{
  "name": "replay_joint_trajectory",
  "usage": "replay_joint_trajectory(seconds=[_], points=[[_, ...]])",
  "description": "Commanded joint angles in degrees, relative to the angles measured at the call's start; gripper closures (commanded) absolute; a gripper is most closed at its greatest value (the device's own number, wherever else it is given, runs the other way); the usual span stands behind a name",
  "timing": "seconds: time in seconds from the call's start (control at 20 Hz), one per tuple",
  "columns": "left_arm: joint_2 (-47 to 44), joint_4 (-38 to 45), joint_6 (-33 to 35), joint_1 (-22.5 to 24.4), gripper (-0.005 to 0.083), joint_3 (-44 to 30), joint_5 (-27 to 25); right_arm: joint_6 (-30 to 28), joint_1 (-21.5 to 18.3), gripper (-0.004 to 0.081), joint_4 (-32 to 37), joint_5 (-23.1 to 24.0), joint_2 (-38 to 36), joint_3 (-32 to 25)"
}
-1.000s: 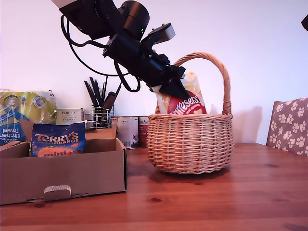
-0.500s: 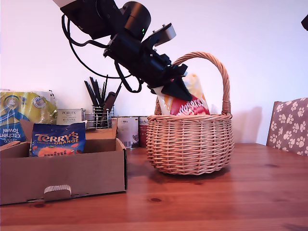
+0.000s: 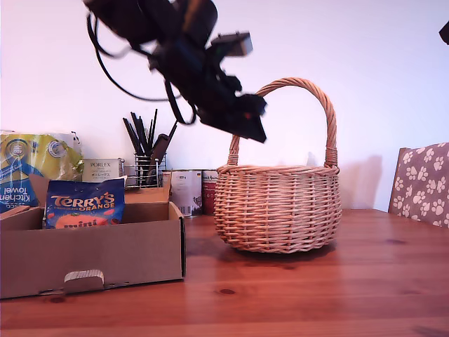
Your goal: Move the bags of Easter eggs from the cardboard box on the left into the woven basket on the right side.
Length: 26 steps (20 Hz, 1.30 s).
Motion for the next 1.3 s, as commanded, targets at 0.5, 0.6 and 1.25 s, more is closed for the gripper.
replay_joint_trajectory(seconds=[0.5, 0.6, 1.25], points=[[-17.0, -21.6, -0.2, 8.7, 0.0793, -8.8, 5.5, 0.0, 0.3, 0.0783, 0.5, 0.1, 1.3, 0.6], [-21.0, -20.3, 0.8, 11.7, 0.0794, -13.5, 7.8, 0.1, 0.3, 0.0783, 0.5, 0.0, 1.4, 0.6], [-32.5, -18.1, 12.7, 29.3, 0.0793, -26.5, 18.1, 5.9, 7.9, 0.0783, 13.3, -8.3, 11.5, 0.6]])
